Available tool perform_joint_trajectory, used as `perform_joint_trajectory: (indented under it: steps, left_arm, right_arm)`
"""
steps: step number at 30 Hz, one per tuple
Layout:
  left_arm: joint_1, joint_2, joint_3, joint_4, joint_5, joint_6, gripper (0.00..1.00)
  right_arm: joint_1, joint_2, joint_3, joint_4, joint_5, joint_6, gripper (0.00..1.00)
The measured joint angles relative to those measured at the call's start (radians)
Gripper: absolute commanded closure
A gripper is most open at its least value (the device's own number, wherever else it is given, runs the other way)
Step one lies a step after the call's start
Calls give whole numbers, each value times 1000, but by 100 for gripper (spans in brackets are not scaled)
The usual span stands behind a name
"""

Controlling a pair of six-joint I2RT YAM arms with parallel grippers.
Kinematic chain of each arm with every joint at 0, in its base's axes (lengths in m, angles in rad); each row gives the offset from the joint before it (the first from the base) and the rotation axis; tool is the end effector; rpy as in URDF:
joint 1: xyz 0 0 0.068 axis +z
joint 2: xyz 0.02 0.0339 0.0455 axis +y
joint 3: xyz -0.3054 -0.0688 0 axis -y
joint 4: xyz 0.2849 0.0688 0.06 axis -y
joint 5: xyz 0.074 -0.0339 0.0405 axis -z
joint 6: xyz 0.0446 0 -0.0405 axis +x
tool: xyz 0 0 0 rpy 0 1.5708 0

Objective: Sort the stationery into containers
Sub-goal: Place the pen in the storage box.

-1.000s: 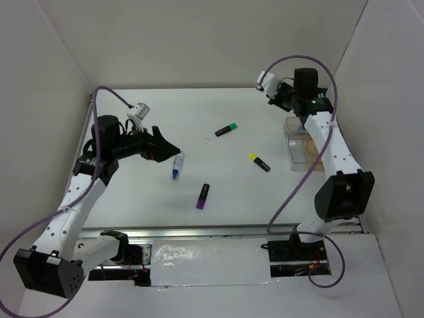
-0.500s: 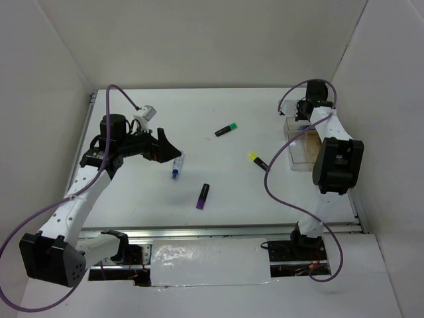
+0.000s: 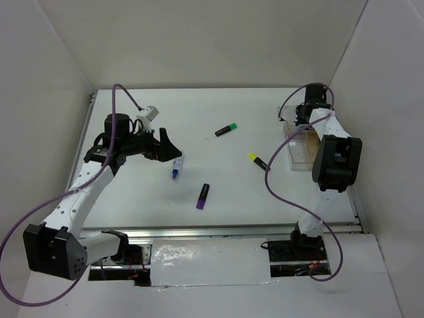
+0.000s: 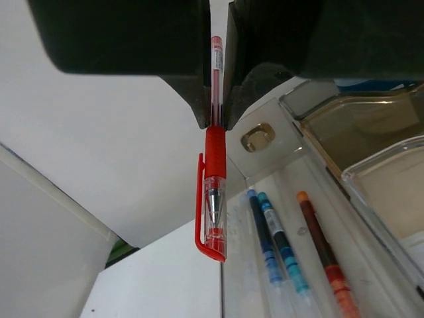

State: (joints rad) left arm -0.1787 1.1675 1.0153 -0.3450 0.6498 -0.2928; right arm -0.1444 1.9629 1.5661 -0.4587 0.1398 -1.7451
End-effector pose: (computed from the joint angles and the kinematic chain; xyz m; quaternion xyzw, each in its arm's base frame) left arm 0.2777 -0.0776 0.3583 0.1165 0.8224 -0.3799 0.4072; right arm 0.4941 -0.0781 0.2518 -0.6535 0.6683 -0.3213 0.1516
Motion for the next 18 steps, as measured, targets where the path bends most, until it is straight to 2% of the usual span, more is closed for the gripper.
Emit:
perform_joint_trajectory:
  steps: [8,12,18]
  left_arm:
    - [0,9,0,0,-43,-2,1]
    - [0,16,0,0,-72,-2,1]
    - [-8,29,0,-19,-185,-3,5]
  right_arm:
    - [5,39,-3,2,10,-4,70]
    - [5,43,-3,2,16,-4,58]
    - [13,42,-2,2,13,13,58]
